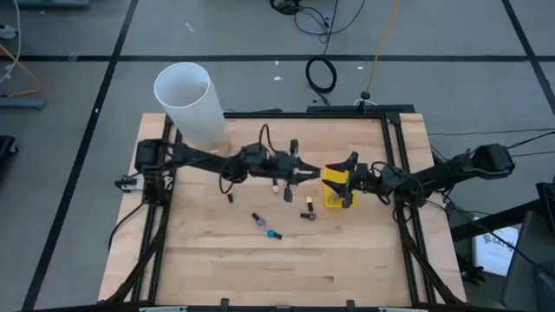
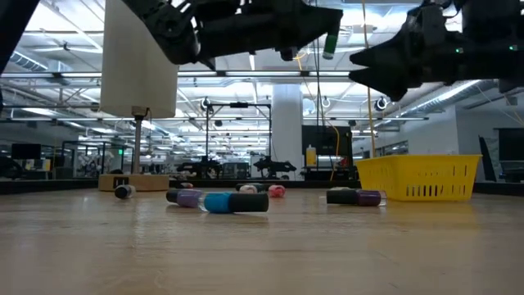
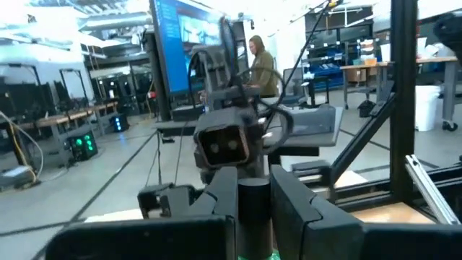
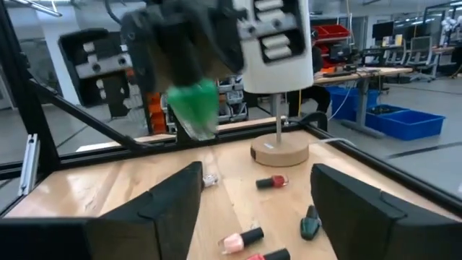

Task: Pick & Place Nail Polish
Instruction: Put the green nail polish into the yellow bin

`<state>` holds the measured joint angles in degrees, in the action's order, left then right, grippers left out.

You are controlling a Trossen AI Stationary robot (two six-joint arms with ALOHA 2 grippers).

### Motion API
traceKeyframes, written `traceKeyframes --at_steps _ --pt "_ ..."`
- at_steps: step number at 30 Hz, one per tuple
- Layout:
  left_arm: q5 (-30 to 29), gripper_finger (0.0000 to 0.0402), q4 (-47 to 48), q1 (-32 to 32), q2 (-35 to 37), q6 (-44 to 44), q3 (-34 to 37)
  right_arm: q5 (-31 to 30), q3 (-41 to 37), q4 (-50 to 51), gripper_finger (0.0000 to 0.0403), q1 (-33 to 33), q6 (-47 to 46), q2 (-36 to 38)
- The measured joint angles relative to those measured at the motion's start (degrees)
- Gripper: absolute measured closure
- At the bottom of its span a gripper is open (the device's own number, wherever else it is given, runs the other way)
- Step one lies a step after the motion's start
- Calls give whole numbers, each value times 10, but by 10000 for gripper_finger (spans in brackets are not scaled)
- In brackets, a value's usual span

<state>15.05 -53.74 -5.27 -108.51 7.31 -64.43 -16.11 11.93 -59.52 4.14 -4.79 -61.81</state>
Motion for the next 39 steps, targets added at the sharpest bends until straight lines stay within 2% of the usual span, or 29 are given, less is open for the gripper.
traceKeyframes --at_steps 13,28,33,39 --pt "1 368 -3 -6 -10 -5 -8 58 57 1 151 -1 44 -39" --pt "1 368 -1 -4 -10 -5 -8 59 110 6 153 -8 72 -91" --pt "1 368 0 -4 -10 -4 -8 59 110 7 188 -8 73 -91" --pt "2 368 0 -4 -10 -4 -8 57 110 7 269 -8 91 -91"
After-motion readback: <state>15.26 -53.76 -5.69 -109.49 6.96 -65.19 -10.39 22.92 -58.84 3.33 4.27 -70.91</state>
